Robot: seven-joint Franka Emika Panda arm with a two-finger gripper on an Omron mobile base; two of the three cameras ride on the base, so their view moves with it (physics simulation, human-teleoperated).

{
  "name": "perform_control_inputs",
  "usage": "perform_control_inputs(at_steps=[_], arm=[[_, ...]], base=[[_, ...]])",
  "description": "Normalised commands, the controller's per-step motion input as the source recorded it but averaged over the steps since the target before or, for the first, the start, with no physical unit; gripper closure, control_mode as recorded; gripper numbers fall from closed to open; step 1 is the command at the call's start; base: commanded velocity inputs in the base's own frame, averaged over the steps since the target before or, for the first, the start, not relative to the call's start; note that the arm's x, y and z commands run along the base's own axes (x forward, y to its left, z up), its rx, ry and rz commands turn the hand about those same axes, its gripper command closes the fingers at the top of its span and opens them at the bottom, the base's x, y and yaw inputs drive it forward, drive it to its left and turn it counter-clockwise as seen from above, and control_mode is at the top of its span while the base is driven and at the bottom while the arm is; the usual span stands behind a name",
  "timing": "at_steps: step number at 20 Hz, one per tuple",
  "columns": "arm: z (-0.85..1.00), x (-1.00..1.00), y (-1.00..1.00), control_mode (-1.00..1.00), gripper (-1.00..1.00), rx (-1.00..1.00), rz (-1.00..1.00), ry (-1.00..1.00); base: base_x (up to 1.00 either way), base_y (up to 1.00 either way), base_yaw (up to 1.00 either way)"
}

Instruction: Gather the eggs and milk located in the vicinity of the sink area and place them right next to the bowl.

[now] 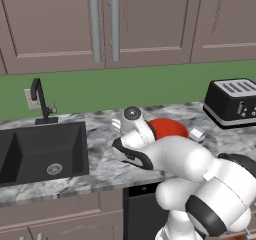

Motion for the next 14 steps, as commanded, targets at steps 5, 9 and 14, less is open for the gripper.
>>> perform_control_inputs(at_steps=[5,9,14], arm=[[0.0,0.08,0.01,-1.0,1.0,0.0,-0.02,0.0],[0.0,0.18,0.06,-1.0,1.0,0.0,-0.11,0.0],[0.0,0.23,0.04,-1.0,1.0,0.0,-0.19,0.0]], base=[[0.0,0.0,0.0],[0.0,0.0,0.0],[0.0,0.0,0.0]])
